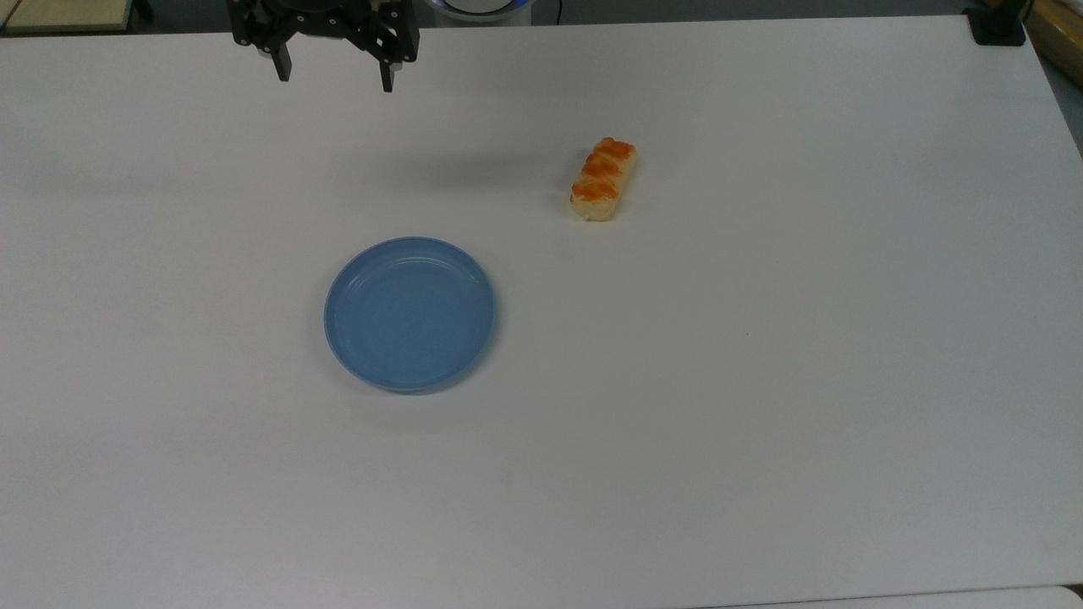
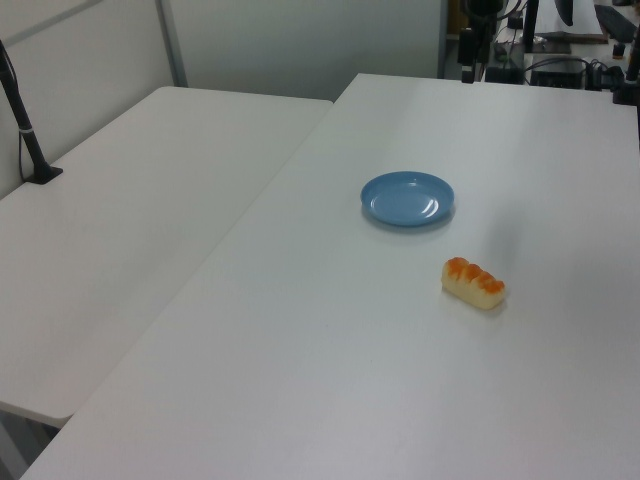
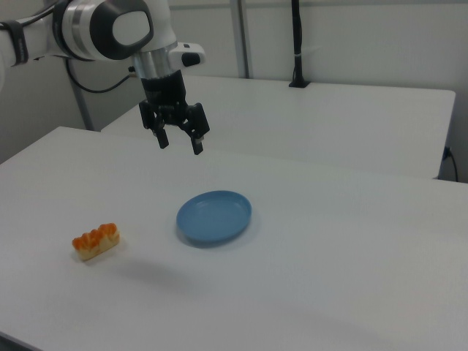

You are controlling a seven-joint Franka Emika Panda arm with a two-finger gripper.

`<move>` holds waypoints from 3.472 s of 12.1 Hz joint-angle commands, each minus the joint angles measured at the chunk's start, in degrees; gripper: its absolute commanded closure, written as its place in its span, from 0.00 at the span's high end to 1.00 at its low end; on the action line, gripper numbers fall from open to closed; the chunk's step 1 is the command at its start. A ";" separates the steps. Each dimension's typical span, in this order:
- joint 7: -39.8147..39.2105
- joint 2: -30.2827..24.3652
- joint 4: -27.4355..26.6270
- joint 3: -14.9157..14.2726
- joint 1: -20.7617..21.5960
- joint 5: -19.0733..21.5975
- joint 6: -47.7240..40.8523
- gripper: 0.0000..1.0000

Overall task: Put the bread on a plate
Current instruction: 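Move the open gripper over the glazed bread roll and lower it, then close the gripper around the glazed bread roll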

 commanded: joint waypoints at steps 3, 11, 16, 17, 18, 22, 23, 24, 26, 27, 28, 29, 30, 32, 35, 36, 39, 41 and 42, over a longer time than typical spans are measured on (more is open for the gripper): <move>-0.55 -1.00 1.16 -1.03 0.17 -0.09 -3.58 1.00; 0.50 -1.18 0.99 -0.33 0.08 -0.09 -3.32 1.00; 1.29 -0.74 -0.94 3.00 1.04 1.31 -2.97 1.00; 4.17 -0.56 -1.99 3.01 1.83 3.93 -2.53 1.00; 7.76 -0.39 -3.13 3.01 3.58 5.35 -2.09 1.00; 24.19 3.73 -8.14 10.03 6.84 6.94 7.20 1.00; 26.41 5.05 -9.11 10.04 9.37 6.94 8.62 1.00; 27.91 6.11 -9.64 10.04 11.05 6.94 8.99 1.00; 32.12 8.48 -9.74 12.13 12.38 6.59 12.31 1.00; 34.58 9.71 -9.74 14.15 12.21 6.33 13.37 1.00; 36.26 10.94 -10.00 15.30 12.30 6.15 13.47 1.00; 36.62 12.08 -11.57 15.92 12.56 5.98 13.82 1.00; 37.76 12.70 -13.32 17.41 12.47 5.72 15.48 1.00; 39.00 12.71 -17.01 17.60 12.38 4.31 17.16 1.00; 39.00 12.71 -21.24 17.60 11.77 2.64 20.06 1.00; 39.00 12.71 -21.60 17.60 11.68 2.55 20.06 1.00; 39.17 12.45 -21.43 17.69 11.42 2.37 19.98 1.00; 39.88 11.40 -20.29 17.69 11.42 2.37 19.54 1.00; 39.97 10.78 -19.94 17.69 11.33 2.46 19.01 1.00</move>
